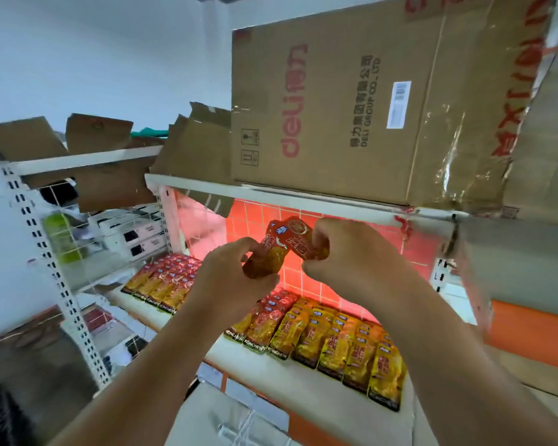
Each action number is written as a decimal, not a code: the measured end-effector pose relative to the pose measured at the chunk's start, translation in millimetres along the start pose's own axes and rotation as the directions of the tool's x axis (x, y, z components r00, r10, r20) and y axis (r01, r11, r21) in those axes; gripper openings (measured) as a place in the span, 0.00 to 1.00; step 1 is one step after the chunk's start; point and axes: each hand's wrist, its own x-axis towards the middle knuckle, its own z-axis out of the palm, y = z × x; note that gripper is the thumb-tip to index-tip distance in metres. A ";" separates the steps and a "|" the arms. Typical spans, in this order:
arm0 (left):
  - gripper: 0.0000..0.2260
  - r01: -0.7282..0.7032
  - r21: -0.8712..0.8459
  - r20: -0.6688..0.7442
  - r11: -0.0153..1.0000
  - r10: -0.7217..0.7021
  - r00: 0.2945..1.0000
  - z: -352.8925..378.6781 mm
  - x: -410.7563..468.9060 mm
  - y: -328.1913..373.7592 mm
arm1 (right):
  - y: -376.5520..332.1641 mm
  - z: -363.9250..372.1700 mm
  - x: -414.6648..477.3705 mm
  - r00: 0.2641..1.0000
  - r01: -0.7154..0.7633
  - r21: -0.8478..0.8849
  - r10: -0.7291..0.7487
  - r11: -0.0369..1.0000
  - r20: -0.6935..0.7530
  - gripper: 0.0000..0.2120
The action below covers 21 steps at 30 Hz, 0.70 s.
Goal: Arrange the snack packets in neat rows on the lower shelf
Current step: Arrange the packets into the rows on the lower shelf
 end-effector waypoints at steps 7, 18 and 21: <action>0.13 0.066 0.053 -0.030 0.996 -0.065 0.997 21.0 5.1 -73.2 | 18.5 90.8 34.4 0.996 -0.036 0.151 0.023 0.988 0.088 0.11; 0.21 0.207 0.162 -0.031 0.965 -0.205 0.978 88.0 11.1 -179.5 | 65.9 215.5 76.3 0.964 -0.197 0.183 0.157 0.963 0.213 0.14; 0.24 0.216 0.176 -0.023 0.960 -0.215 0.976 101.6 9.0 -209.0 | 64.3 238.1 82.0 0.961 -0.206 0.179 0.164 0.962 0.224 0.14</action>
